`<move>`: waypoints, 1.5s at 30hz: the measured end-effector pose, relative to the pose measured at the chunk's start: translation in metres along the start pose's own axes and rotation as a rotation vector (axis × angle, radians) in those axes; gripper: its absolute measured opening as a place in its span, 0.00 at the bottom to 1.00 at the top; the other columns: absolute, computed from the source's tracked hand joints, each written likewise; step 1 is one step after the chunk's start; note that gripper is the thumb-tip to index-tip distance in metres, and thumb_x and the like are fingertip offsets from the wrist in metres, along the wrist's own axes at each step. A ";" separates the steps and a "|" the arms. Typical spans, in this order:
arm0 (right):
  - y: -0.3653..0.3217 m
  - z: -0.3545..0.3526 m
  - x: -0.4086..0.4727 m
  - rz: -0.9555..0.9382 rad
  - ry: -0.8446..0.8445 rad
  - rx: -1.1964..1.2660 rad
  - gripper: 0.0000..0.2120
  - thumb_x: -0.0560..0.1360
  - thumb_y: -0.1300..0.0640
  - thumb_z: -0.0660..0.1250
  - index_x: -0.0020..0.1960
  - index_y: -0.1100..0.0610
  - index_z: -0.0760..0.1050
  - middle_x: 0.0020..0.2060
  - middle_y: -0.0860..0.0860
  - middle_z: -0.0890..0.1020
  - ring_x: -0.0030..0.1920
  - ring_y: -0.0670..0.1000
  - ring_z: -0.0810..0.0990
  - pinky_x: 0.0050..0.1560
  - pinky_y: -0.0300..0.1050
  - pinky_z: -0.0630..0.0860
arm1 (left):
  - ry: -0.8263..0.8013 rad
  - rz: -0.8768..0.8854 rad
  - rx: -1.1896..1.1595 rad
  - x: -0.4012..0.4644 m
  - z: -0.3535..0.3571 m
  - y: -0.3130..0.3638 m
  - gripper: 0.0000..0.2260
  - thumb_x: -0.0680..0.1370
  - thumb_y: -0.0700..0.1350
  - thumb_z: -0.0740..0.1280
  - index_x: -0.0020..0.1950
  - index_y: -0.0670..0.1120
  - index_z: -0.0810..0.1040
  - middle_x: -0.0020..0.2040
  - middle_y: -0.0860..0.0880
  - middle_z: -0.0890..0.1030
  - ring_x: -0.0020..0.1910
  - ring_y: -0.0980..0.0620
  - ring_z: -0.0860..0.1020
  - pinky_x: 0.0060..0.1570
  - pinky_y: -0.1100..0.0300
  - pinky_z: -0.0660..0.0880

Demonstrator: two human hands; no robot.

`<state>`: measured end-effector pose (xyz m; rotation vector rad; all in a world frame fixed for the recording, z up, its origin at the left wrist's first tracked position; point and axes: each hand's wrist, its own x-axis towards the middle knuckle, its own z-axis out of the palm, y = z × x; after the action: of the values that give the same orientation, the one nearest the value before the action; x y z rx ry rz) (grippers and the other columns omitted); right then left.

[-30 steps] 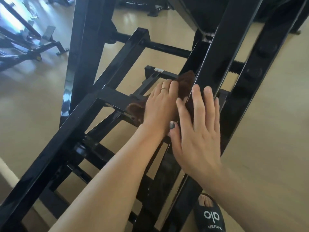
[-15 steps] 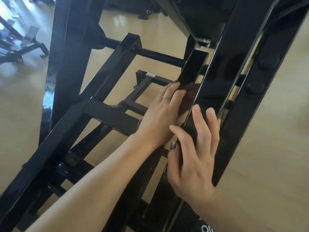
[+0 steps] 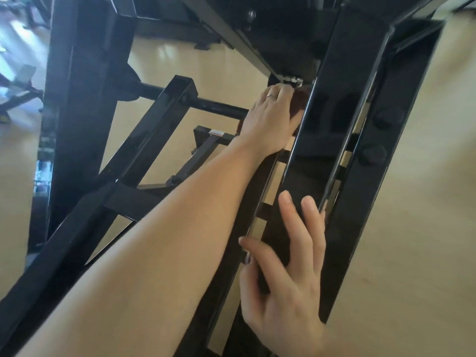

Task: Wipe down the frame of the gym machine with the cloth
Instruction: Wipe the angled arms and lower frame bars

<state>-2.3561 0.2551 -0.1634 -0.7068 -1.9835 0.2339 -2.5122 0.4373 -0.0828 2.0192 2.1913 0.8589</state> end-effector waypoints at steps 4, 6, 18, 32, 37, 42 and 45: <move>0.002 0.000 0.000 -0.015 -0.021 -0.010 0.09 0.68 0.66 0.73 0.47 0.58 0.86 0.76 0.62 0.67 0.81 0.63 0.57 0.78 0.67 0.55 | 0.023 0.009 -0.022 -0.015 0.000 -0.003 0.23 0.81 0.48 0.66 0.75 0.46 0.66 0.75 0.46 0.68 0.76 0.46 0.64 0.73 0.48 0.67; 0.002 0.001 -0.001 -0.005 -0.024 -0.017 0.09 0.68 0.66 0.74 0.47 0.58 0.86 0.75 0.64 0.69 0.80 0.64 0.58 0.78 0.68 0.56 | -0.006 0.006 -0.056 -0.040 -0.004 -0.001 0.24 0.81 0.45 0.66 0.76 0.45 0.64 0.77 0.46 0.66 0.77 0.46 0.63 0.75 0.51 0.65; -0.003 -0.003 0.001 -0.016 0.034 -0.137 0.09 0.75 0.63 0.71 0.55 0.59 0.84 0.74 0.64 0.70 0.79 0.65 0.62 0.80 0.64 0.54 | -0.043 0.003 0.151 -0.249 -0.015 -0.003 0.27 0.80 0.47 0.69 0.78 0.50 0.65 0.81 0.50 0.63 0.81 0.50 0.56 0.79 0.45 0.58; -0.001 0.002 -0.001 -0.022 0.056 -0.170 0.09 0.77 0.60 0.69 0.56 0.59 0.83 0.76 0.62 0.69 0.79 0.65 0.62 0.79 0.65 0.57 | -0.054 -0.124 0.136 -0.297 -0.027 0.003 0.27 0.82 0.50 0.69 0.79 0.47 0.66 0.81 0.49 0.62 0.81 0.50 0.56 0.80 0.50 0.56; 0.000 0.003 0.000 -0.030 0.070 -0.171 0.09 0.76 0.62 0.69 0.56 0.59 0.83 0.75 0.63 0.69 0.79 0.66 0.62 0.79 0.65 0.56 | 0.012 -0.210 0.179 -0.235 -0.032 -0.001 0.20 0.83 0.52 0.65 0.74 0.48 0.70 0.74 0.48 0.72 0.75 0.47 0.68 0.74 0.49 0.66; 0.001 0.004 0.000 -0.033 0.065 -0.176 0.09 0.76 0.62 0.69 0.55 0.59 0.83 0.75 0.63 0.69 0.79 0.66 0.62 0.79 0.65 0.55 | 0.114 -0.401 0.284 -0.216 -0.050 -0.040 0.16 0.84 0.53 0.63 0.69 0.46 0.71 0.65 0.45 0.77 0.64 0.43 0.75 0.62 0.49 0.72; 0.002 0.004 0.000 -0.036 0.067 -0.184 0.09 0.76 0.62 0.70 0.55 0.59 0.83 0.75 0.63 0.69 0.78 0.66 0.62 0.79 0.65 0.55 | 0.166 -0.486 0.285 -0.214 -0.063 -0.067 0.16 0.84 0.52 0.63 0.67 0.45 0.72 0.65 0.45 0.77 0.64 0.44 0.75 0.63 0.48 0.73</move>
<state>-2.3589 0.2572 -0.1662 -0.7845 -1.9682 0.0057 -2.5650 0.2154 -0.1289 1.4223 2.8581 0.7019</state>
